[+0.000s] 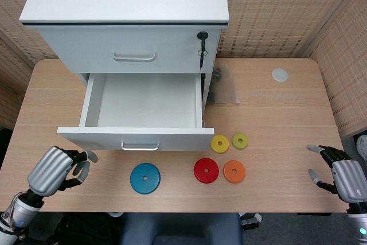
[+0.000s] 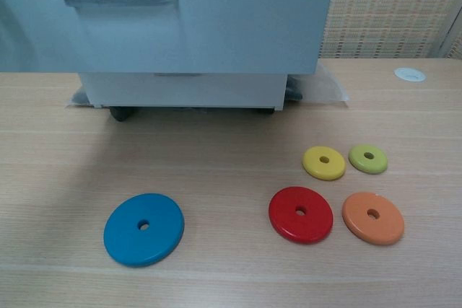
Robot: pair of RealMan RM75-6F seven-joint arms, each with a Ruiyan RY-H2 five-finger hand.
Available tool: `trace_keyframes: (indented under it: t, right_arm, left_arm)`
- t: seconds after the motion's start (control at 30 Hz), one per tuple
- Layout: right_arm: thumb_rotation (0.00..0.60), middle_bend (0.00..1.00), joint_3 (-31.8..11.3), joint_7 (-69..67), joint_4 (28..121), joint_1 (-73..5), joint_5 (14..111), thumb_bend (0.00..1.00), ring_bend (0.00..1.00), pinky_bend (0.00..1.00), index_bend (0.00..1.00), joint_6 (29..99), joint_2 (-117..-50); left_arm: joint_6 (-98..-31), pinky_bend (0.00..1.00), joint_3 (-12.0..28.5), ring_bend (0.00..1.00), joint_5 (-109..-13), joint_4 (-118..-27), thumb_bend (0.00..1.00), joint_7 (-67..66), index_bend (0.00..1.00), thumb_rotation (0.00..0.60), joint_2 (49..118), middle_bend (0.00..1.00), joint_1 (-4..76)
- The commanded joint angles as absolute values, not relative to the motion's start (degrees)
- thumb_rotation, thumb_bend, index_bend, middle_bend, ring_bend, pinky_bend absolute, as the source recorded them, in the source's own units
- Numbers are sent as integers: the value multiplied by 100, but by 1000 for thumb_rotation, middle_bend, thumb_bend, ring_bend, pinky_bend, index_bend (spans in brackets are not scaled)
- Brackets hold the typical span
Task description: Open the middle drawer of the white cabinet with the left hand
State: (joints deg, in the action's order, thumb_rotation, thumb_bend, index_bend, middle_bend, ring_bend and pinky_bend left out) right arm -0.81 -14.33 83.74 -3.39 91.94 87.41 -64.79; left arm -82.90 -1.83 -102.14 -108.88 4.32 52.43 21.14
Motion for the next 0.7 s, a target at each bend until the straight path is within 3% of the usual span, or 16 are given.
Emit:
trace_keyframes:
  t: [0.03,0.13,0.37,0.53,0.7]
  right_arm:
    - [600,312,-82,-1426,8371,-362,9191,292,255,291,249,8706,-6494]
    - [600,312,-86,-1425,8364,-398,9194,292,255,291,249,8659,-6513]
    - [600,312,-69,-1445,8326,-463,9196,292,255,291,249,8545,-6532]
    - [600,312,-43,-1480,8298,-490,9226,270,255,291,249,8509,-6554]
    - [600,312,-21,-1467,8277,-477,9211,266,255,291,249,8504,-6586]
  left_arm:
    - [-8392,925,-247,762,-9958,-10697,622,297,535,600,5360,810,1878]
    - [-8441,801,-232,749,-9718,-10445,622,-15,549,600,5600,805,1702]
    - [-8458,712,-145,680,-8989,-9701,622,-877,542,600,6302,757,1334]
    - [-8472,516,-82,539,-8537,-9281,565,-1413,417,600,6719,634,1116]
    - [-8611,459,-52,491,-8420,-9126,509,-1492,379,600,6982,584,941]
